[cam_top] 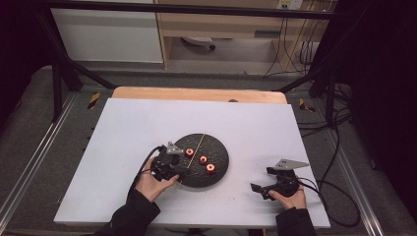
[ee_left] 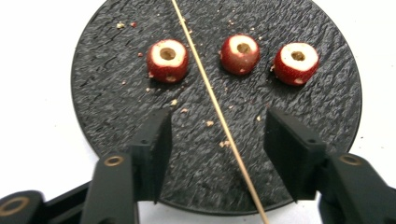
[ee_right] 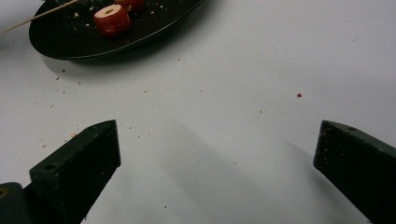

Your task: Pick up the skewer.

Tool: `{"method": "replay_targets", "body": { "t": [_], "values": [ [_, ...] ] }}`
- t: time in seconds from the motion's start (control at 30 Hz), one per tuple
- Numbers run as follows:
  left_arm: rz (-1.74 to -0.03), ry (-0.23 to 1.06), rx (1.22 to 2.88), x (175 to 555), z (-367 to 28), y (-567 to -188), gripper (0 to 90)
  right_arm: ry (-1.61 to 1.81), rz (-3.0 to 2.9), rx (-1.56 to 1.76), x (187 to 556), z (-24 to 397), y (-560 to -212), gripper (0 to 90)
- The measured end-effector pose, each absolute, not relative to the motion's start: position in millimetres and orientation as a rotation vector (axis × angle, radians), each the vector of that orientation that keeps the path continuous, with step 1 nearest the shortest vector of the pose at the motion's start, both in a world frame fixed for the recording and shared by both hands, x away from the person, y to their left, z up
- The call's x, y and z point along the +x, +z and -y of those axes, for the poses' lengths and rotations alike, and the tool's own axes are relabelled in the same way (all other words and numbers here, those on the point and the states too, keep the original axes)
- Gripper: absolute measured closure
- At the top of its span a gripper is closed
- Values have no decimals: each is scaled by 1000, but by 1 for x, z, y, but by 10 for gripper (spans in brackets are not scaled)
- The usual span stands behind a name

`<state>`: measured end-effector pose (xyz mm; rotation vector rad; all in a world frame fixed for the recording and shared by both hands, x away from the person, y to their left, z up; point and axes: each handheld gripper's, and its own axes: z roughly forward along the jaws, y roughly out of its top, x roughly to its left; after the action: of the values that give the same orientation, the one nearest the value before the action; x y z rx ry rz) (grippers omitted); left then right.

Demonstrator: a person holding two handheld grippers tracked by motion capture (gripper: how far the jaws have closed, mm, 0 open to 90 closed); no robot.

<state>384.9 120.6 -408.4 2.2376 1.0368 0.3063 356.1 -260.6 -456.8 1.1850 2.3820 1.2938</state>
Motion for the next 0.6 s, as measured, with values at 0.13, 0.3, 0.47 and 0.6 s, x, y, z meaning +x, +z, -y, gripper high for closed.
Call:
{"method": "replay_targets", "body": {
  "t": [0.13,0.3,0.47,0.6],
  "values": [
    [-1059,284,2263,388,-117,-412,502,1294,-2385,1186,356,260,-457,12],
    [-1084,287,2282,391,-112,-415,559,1294,-2388,1187,356,260,-457,12],
    [-1115,294,2298,393,-109,-417,624,1297,-2387,1187,356,260,-457,12],
    [-1132,290,2312,394,-105,-417,675,1297,-2389,1184,356,260,-458,12]
  ]
}}
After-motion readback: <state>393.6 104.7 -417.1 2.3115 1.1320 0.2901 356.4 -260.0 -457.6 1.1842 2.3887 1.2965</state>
